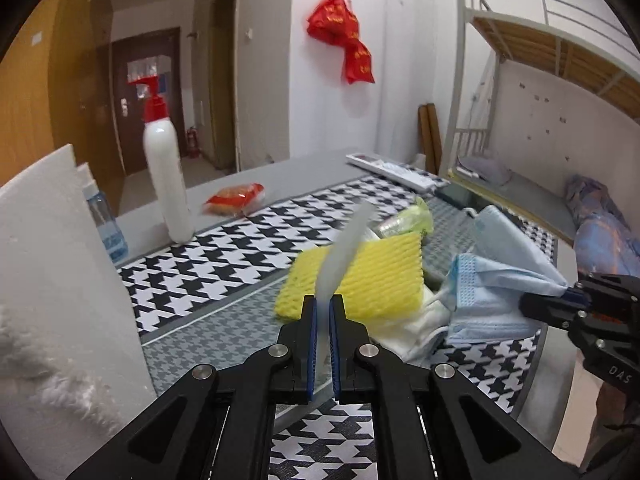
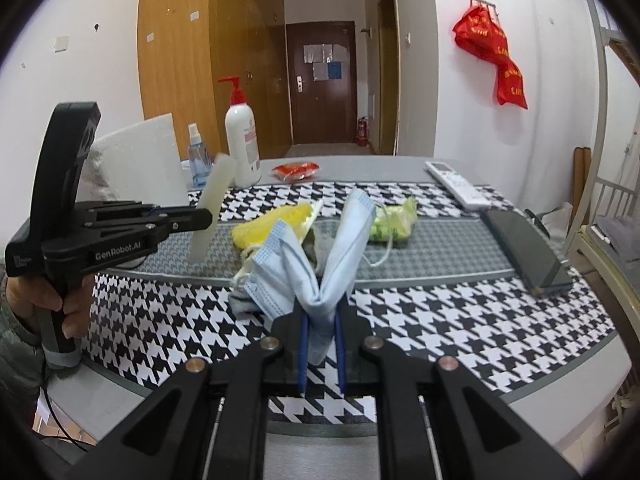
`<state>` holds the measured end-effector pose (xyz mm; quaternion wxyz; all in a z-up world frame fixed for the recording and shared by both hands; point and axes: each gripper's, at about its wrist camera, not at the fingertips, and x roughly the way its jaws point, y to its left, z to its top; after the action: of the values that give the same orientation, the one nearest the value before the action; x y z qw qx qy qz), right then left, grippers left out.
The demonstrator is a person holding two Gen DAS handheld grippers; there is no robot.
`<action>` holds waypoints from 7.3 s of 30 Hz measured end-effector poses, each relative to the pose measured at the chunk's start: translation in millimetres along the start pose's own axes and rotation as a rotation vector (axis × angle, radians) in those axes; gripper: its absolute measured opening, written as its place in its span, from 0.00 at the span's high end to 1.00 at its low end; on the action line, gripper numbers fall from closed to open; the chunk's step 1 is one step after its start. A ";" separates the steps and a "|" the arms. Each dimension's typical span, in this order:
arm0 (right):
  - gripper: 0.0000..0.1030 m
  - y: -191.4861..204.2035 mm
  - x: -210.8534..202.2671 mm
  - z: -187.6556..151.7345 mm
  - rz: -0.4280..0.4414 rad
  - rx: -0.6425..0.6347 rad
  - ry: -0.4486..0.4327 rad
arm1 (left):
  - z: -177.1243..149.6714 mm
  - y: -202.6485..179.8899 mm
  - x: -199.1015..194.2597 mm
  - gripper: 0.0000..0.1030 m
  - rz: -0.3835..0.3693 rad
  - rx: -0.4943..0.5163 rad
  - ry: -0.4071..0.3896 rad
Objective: Organize soft objects
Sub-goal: 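Lift the blue mask with the right gripper while the left gripper lifts the foam tube toward the box, then lower the blue mask into the white foam box and open the right gripper, then move the left gripper over the box and release the foam tube inside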
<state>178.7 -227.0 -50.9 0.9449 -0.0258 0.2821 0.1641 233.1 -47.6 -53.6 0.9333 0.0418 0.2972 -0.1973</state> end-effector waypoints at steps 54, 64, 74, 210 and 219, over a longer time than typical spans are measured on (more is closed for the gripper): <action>0.86 29.3 -39.1 82.8 0.045 -0.002 -0.240 | 26.0 -5.2 -116.1 0.94 0.147 -0.070 -0.242; 0.86 38.8 -38.6 103.3 0.061 -0.029 -0.274 | 34.0 12.5 -132.1 0.94 0.250 -0.104 -0.283; 0.86 56.7 -34.5 118.1 0.113 -0.062 -0.301 | 36.6 31.1 -153.1 0.94 0.327 -0.136 -0.320; 0.24 153.2 26.0 153.5 0.308 -0.232 -0.178 | 39.6 134.4 -158.8 0.93 0.443 -0.271 -0.242; 0.24 142.0 29.1 151.3 0.291 -0.215 -0.171 | 44.9 135.2 -138.5 0.93 0.433 -0.275 -0.183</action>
<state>234.9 -62.8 66.7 0.9235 -0.0714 0.1822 0.3298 207.2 115.4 57.0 0.9736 -0.0409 0.2197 0.0463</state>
